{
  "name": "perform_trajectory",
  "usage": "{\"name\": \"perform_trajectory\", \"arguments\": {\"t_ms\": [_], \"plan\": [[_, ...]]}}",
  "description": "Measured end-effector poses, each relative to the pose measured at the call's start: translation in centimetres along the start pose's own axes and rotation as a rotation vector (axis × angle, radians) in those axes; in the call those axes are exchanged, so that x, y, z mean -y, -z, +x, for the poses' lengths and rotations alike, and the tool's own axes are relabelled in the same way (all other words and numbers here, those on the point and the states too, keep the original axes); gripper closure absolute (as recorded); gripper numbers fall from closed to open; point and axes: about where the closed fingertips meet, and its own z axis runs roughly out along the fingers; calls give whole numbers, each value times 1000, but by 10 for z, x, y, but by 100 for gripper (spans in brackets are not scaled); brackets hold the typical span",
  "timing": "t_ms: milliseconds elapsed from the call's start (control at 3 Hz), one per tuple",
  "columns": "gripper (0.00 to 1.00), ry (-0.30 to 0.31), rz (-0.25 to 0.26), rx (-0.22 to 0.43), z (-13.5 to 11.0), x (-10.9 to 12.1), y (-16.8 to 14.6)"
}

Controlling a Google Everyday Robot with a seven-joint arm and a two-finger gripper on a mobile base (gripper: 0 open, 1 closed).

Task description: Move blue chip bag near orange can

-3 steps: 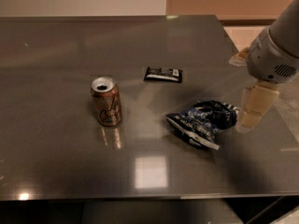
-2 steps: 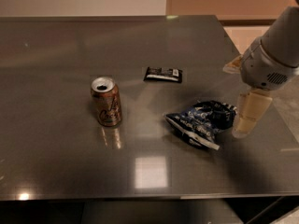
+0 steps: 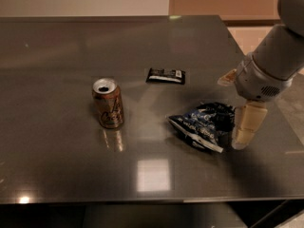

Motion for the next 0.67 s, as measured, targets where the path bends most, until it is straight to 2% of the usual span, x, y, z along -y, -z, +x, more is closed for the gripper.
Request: {"name": "perform_trajectory", "arguments": {"t_ms": [333, 667], "plan": [[18, 19, -16, -8, 0, 0, -8], [49, 35, -24, -17, 0, 2, -11]]}}
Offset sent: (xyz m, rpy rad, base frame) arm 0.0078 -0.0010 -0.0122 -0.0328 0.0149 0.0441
